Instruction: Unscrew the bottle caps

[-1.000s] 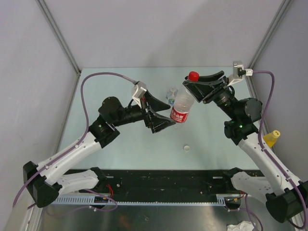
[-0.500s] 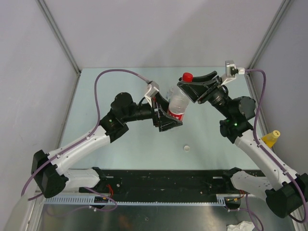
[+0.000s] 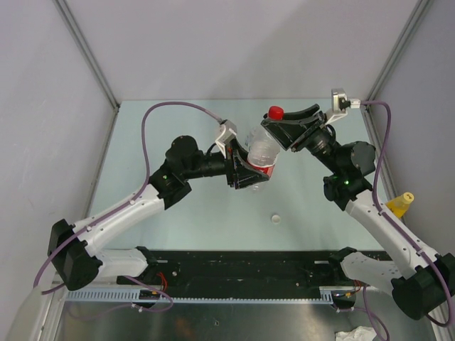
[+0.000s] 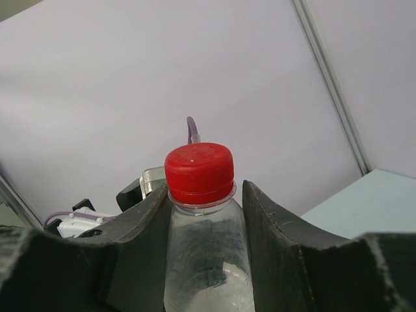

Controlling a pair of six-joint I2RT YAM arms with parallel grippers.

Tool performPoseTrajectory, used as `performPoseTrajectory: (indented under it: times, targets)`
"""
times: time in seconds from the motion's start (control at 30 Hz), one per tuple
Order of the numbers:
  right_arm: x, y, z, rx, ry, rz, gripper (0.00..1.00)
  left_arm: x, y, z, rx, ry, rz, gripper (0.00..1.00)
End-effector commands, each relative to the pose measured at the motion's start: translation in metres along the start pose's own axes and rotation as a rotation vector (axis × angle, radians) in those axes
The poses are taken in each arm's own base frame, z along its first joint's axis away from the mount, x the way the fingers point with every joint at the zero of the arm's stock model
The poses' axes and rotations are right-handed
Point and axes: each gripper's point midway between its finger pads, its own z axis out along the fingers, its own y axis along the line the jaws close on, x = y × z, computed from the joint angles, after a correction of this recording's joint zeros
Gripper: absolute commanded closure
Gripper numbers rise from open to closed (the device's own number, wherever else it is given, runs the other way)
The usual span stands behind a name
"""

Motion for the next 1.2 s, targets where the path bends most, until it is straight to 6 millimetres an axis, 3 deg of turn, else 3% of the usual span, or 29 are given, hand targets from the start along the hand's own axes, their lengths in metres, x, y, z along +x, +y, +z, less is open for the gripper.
performPoseTrajectory:
  times: [0.0, 0.17, 0.4, 0.53, 0.9, 1.17]
  targets:
    - [-0.011, 0.002, 0.003, 0.009, -0.041, -0.028, 0.66, -0.020, -0.015, 0.002, 0.057, -0.037, 0.078, 0.56]
    - [-0.013, -0.007, 0.000, 0.053, -0.041, -0.036, 0.53, -0.020, -0.013, -0.001, 0.038, -0.047, 0.096, 0.57]
    - [-0.022, -0.015, -0.007, 0.113, -0.059, -0.069, 0.14, -0.020, -0.006, -0.010, -0.031, -0.060, 0.139, 0.59]
    - [-0.025, -0.018, -0.011, 0.141, -0.060, -0.090, 0.03, -0.015, 0.007, -0.018, -0.121, -0.036, 0.156, 0.59]
    - [-0.022, -0.040, -0.021, 0.227, -0.026, -0.088, 0.01, 0.019, 0.044, -0.054, -0.378, 0.094, 0.175, 0.58]
    - [0.001, -0.071, -0.023, 0.305, 0.045, -0.029, 0.01, 0.056, 0.062, -0.084, -0.516, 0.209, 0.152, 0.58]
